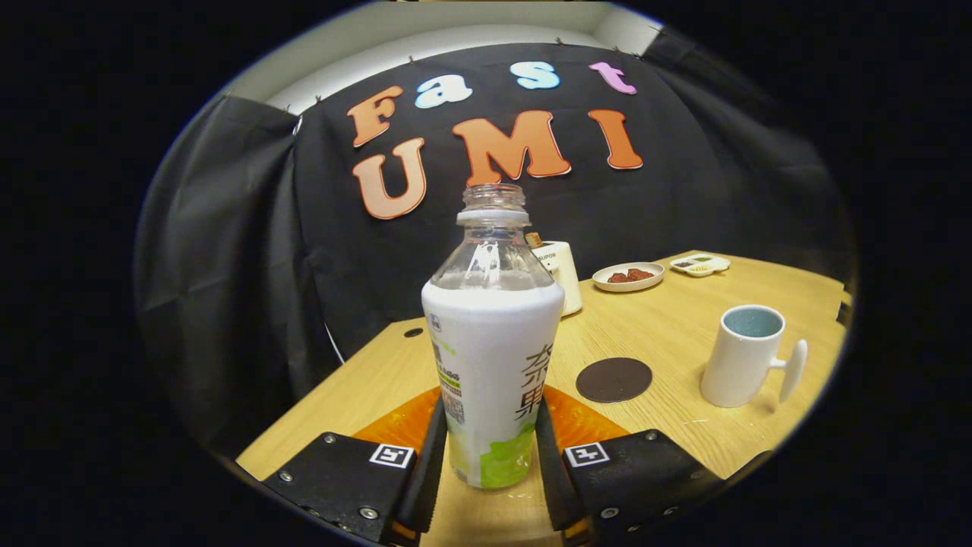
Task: Take the bottle from table, then pour the juice into the cup, finally place the bottle on the coaster
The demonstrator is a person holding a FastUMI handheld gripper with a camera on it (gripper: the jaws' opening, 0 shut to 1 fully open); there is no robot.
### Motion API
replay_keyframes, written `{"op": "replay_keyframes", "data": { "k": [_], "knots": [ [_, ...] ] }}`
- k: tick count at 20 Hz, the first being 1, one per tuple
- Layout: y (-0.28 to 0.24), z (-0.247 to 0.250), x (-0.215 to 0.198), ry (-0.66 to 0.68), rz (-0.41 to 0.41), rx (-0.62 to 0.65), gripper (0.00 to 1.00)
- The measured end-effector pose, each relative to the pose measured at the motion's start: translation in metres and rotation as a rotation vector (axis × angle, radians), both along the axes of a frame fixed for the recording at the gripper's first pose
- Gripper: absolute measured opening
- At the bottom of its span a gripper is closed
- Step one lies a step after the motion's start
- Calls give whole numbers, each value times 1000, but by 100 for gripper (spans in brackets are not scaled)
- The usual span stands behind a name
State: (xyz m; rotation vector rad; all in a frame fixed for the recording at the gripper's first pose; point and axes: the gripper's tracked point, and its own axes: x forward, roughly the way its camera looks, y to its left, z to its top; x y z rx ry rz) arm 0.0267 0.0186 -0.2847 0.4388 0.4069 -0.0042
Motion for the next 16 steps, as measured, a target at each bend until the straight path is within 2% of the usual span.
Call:
{"op": "replay_keyframes", "data": {
  "k": [16],
  "knots": [
    [-57, 6, 30, -46, -279, 713, 57]
  ]
}}
